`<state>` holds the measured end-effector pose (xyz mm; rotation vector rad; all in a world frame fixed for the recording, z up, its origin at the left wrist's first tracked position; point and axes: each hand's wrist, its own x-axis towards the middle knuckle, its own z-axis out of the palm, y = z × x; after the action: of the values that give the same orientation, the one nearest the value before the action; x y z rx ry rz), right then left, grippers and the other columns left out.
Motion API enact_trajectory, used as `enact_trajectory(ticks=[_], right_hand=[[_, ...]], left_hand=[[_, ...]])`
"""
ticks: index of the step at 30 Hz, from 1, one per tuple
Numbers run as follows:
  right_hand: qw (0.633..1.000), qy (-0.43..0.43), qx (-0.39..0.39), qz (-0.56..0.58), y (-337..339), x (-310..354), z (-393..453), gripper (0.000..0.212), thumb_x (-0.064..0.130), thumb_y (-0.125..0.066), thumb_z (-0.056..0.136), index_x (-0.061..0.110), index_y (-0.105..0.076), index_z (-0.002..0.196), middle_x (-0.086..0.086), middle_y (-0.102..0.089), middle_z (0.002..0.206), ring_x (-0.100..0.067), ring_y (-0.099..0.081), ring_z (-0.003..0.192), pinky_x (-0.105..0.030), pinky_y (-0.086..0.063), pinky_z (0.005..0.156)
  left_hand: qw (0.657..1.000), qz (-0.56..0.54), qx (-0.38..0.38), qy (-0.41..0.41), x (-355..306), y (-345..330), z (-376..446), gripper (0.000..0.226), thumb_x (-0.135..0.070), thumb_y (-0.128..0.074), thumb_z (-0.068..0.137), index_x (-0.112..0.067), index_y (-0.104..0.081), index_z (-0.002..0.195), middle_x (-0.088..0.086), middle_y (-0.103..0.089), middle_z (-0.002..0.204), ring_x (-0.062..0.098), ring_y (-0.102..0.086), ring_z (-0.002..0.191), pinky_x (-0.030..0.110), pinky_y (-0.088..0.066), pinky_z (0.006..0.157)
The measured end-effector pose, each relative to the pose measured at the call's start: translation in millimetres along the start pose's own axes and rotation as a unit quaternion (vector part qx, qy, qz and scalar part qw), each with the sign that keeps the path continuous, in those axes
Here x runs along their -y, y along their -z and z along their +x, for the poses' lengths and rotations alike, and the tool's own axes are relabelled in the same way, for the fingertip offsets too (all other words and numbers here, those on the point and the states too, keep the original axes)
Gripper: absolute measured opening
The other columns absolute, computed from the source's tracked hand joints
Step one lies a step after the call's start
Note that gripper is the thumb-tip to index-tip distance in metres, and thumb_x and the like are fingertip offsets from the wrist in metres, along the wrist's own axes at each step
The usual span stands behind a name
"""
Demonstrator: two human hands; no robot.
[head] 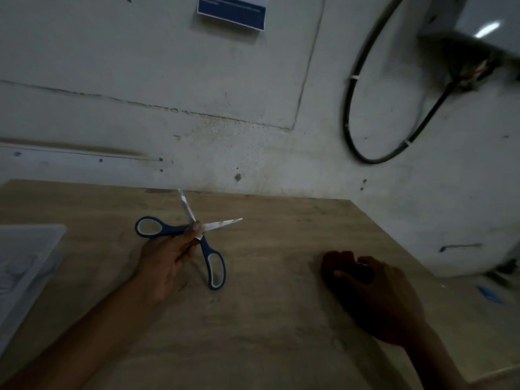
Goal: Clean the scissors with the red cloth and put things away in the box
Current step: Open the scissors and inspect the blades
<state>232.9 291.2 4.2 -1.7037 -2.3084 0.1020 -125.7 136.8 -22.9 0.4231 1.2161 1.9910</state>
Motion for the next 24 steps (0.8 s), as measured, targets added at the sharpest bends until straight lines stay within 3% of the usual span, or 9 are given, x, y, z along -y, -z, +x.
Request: enact_trajectory(ticks=[3,6,9,12,15,17,19,22,24], right_hand=[[0.999,0.011,0.016,0.041,13,-5,9,0.038,0.057,-0.065,0.099,0.025,-0.075,0.116,0.011,-0.071,0.092,-0.003,-0.064,0.073,-0.02,-0.049,0.062],[0.997,0.025,0.063,0.021,30,-5,17,0.026,0.039,-0.073,0.099,0.019,-0.076,0.115,0.006,-0.068,0.097,0.0,-0.059,0.075,-0.013,-0.038,0.06],[0.996,0.031,0.053,0.057,52,8,27,0.018,0.031,-0.077,0.096,0.016,-0.071,0.104,-0.002,-0.067,0.096,-0.007,-0.056,0.076,-0.023,-0.043,0.063],[0.969,0.027,0.018,0.245,82,42,30,0.011,0.023,-0.076,0.097,0.016,-0.068,0.097,-0.006,-0.069,0.095,-0.019,-0.066,0.084,-0.03,-0.051,0.069],[0.888,0.072,-0.054,0.45,92,95,26,0.011,0.016,-0.08,0.092,0.017,-0.071,0.1,-0.008,-0.077,0.092,-0.026,-0.076,0.086,-0.037,-0.06,0.073],[0.842,0.093,-0.053,0.528,77,134,24,0.011,0.017,-0.082,0.091,0.023,-0.073,0.095,-0.005,-0.08,0.085,-0.026,-0.08,0.079,-0.04,-0.064,0.068],[0.82,0.1,0.001,0.564,43,170,24,0.009,0.019,-0.082,0.092,0.026,-0.076,0.093,-0.003,-0.082,0.086,-0.025,-0.081,0.08,-0.047,-0.068,0.072],[0.81,0.09,0.086,0.573,-20,203,23,0.006,0.019,-0.079,0.095,0.024,-0.079,0.099,0.002,-0.083,0.092,-0.022,-0.082,0.089,-0.049,-0.067,0.084],[0.822,0.115,0.075,0.553,-52,213,20,0.009,0.016,-0.077,0.096,0.024,-0.081,0.098,0.005,-0.083,0.091,-0.018,-0.081,0.089,-0.047,-0.066,0.085]], left_hand=[[1.0,-0.004,-0.004,0.002,1,1,0,0.048,-0.027,-0.082,0.069,-0.004,-0.074,0.111,0.01,-0.077,0.11,0.02,-0.072,0.107,0.023,-0.056,0.078],[1.0,-0.003,0.002,0.003,1,1,-1,0.027,-0.017,-0.075,0.085,-0.004,-0.074,0.109,0.014,-0.075,0.115,0.022,-0.07,0.111,0.024,-0.056,0.081],[1.0,0.005,0.01,-0.007,3,-1,-4,0.025,-0.014,-0.072,0.087,-0.003,-0.074,0.109,0.011,-0.076,0.11,0.023,-0.07,0.109,0.025,-0.056,0.082],[0.999,0.032,0.012,-0.026,2,1,-5,0.035,-0.022,-0.078,0.079,-0.005,-0.076,0.109,0.011,-0.077,0.11,0.024,-0.07,0.11,0.035,-0.054,0.094],[0.999,0.022,0.009,-0.024,1,1,-3,0.031,-0.017,-0.074,0.087,-0.002,-0.074,0.114,0.014,-0.076,0.114,0.026,-0.069,0.113,0.04,-0.051,0.103],[1.0,0.001,0.003,-0.019,1,0,-4,0.029,-0.014,-0.073,0.086,0.0,-0.074,0.112,0.018,-0.074,0.114,0.029,-0.069,0.112,0.04,-0.051,0.102],[1.0,-0.012,0.012,-0.01,1,0,-6,0.028,-0.015,-0.073,0.085,0.001,-0.074,0.109,0.02,-0.074,0.113,0.031,-0.07,0.107,0.042,-0.053,0.098],[0.999,-0.026,0.023,0.001,3,2,-5,0.033,-0.016,-0.075,0.086,0.003,-0.073,0.112,0.025,-0.072,0.115,0.038,-0.07,0.108,0.047,-0.054,0.097],[1.0,-0.018,-0.002,-0.014,6,5,1,0.033,-0.018,-0.078,0.082,0.0,-0.075,0.11,0.022,-0.074,0.114,0.035,-0.071,0.108,0.046,-0.054,0.097]])
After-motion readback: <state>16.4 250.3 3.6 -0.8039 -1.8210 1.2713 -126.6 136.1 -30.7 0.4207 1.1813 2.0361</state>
